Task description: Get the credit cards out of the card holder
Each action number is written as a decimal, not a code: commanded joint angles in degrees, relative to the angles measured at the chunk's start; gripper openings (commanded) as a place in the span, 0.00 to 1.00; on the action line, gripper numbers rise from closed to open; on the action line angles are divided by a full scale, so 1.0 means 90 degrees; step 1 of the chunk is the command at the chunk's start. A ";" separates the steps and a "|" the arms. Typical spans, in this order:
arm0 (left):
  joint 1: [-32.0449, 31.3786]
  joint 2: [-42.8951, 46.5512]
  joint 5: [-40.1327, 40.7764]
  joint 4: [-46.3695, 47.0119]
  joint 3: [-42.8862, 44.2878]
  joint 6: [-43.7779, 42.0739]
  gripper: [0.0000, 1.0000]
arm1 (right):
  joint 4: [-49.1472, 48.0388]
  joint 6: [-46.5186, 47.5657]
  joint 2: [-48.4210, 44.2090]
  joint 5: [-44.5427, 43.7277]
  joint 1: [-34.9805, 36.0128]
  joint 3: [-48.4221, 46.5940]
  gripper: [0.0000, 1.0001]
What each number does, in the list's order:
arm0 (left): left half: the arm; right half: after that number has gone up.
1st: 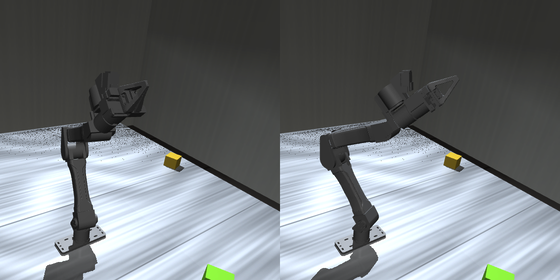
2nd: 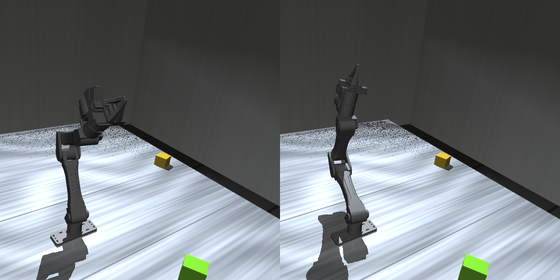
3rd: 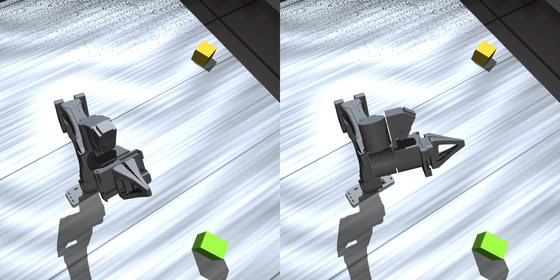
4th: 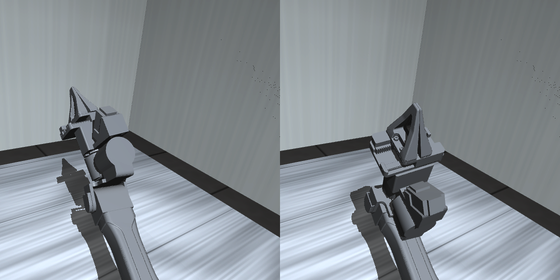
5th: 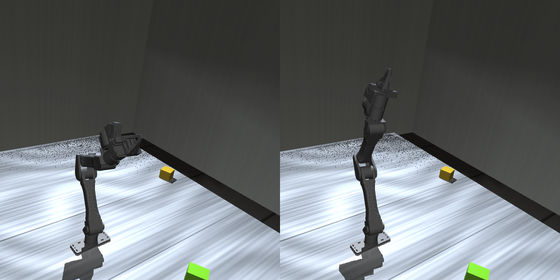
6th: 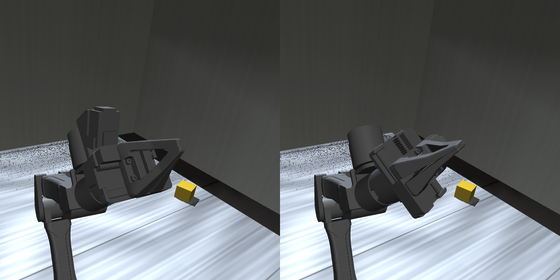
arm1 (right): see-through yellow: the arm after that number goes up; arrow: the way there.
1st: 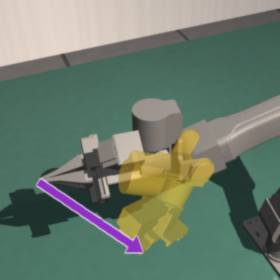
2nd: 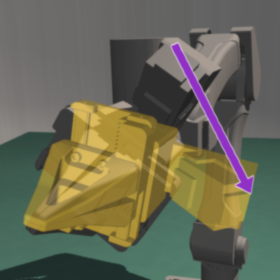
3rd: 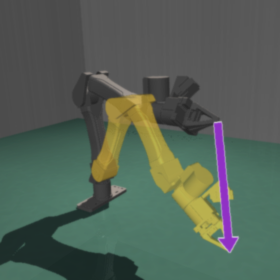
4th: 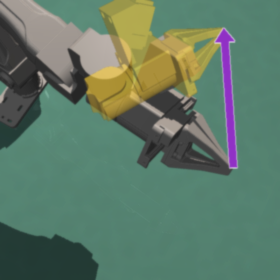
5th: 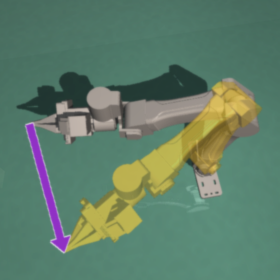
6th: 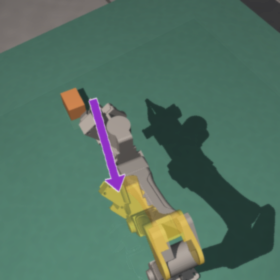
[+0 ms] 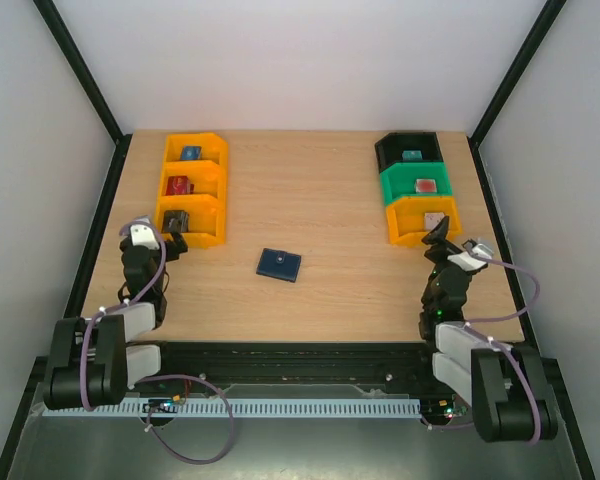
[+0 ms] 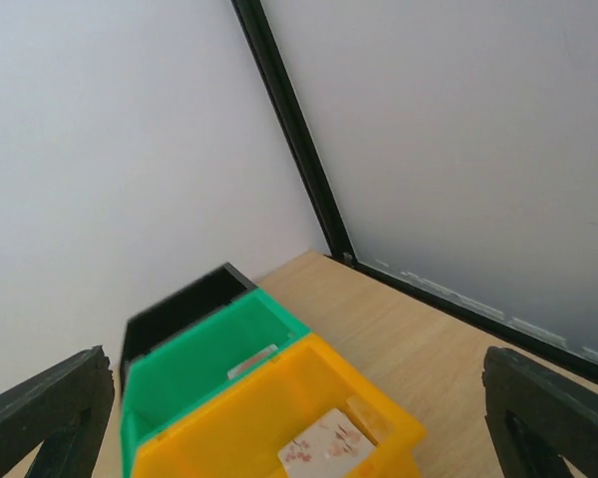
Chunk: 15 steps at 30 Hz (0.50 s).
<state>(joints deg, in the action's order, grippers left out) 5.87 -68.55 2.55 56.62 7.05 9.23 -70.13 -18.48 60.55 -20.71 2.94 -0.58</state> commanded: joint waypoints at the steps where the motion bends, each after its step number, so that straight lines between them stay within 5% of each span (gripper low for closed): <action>1: 0.0056 0.0134 0.0407 -0.0620 0.0604 -0.0145 0.99 | 0.1197 -0.0212 -0.0712 0.0588 -0.0045 -0.0573 0.99; 4: 0.0196 0.0245 0.0700 -0.1331 0.1166 -0.0406 0.99 | 0.2132 -0.0204 -0.1016 0.1878 -0.0044 -0.1350 0.99; 11: 0.0668 0.0522 -0.1246 -0.5186 0.3525 -0.1899 0.99 | 0.3861 -0.0656 -0.0270 0.6185 0.0155 -0.3673 0.98; 15: 0.0732 0.0586 -0.2144 -0.7655 0.4987 -0.2791 0.99 | 0.6346 0.0582 0.0580 0.6234 0.1745 -0.5100 0.93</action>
<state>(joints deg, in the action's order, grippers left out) 11.94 -65.30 -6.07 14.20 42.30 -5.74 -37.15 -21.41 59.83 23.70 7.35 -36.80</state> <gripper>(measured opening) 0.993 0.934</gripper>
